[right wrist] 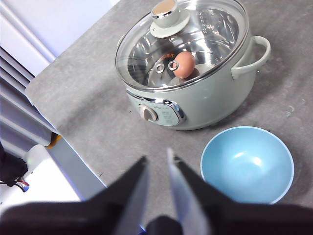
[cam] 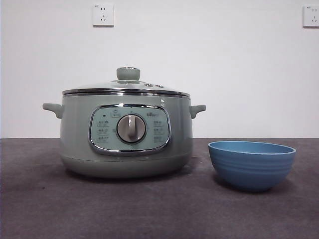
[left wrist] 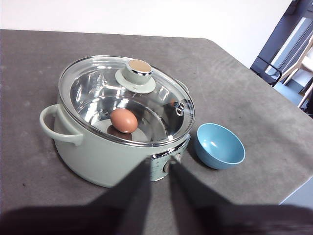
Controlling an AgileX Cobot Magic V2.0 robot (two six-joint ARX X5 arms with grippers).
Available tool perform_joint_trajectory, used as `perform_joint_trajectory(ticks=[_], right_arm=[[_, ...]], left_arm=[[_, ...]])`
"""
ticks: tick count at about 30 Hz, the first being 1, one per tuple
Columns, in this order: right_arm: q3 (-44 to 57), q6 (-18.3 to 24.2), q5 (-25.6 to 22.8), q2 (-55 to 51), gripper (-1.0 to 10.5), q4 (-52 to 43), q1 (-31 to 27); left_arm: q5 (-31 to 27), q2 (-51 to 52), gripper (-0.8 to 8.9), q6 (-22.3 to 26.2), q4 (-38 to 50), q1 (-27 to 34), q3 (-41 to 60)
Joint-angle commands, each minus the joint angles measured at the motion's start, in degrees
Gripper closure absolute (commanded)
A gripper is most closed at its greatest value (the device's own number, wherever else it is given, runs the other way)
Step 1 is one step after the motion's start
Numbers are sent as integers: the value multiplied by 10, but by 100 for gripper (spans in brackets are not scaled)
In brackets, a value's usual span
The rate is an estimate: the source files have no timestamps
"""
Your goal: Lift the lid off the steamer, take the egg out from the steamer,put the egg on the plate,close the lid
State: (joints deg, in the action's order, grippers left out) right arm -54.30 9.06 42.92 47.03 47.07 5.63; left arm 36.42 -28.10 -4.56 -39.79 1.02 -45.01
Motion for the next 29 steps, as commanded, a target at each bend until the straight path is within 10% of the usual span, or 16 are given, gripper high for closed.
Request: perform_joint_trajectory(ticks=[1, 22, 29], right_arm=[[-1, -6, 0, 0, 429, -3, 1], [-1, -11, 0, 0, 380, -3, 1], [-1, -11, 0, 0, 380, -3, 1]], left_arm=[[0, 1, 360, -15, 9, 1, -1], [9, -165, 334, -19, 179, -52, -60], [-72, -302, 336, 3, 235, -134, -133]])
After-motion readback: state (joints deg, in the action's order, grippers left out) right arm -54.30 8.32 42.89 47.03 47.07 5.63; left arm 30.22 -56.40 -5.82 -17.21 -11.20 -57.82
